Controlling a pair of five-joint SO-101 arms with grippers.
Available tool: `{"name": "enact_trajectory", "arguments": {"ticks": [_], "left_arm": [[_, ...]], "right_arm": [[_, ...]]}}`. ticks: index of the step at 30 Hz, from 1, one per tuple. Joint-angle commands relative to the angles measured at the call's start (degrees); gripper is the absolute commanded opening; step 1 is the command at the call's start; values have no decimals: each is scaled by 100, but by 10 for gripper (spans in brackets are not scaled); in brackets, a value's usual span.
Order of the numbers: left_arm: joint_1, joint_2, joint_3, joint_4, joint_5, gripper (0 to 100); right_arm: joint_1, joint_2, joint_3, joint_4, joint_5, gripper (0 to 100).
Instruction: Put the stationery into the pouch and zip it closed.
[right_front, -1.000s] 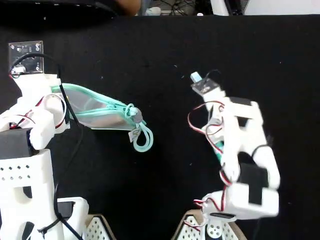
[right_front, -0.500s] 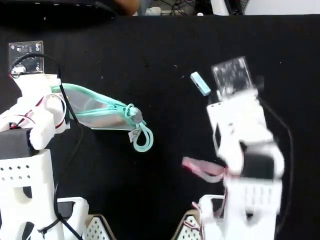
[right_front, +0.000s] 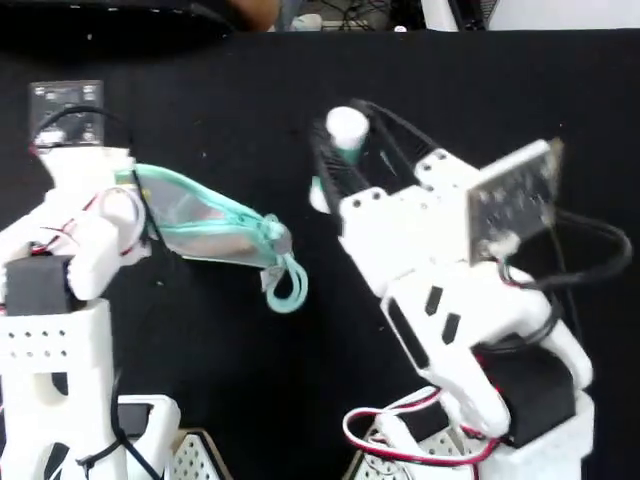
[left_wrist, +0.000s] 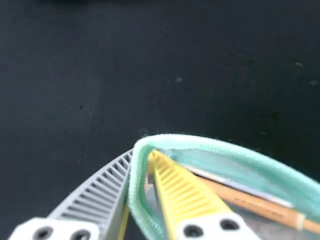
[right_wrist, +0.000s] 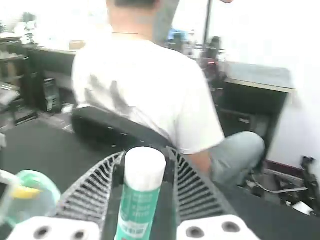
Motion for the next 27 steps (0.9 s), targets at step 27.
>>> {"name": "enact_trajectory", "arguments": {"ticks": [27], "left_arm": [[1086, 149, 971, -1064, 62, 30]], "right_arm": [[-1319, 927, 884, -1468, -114, 12]]}}
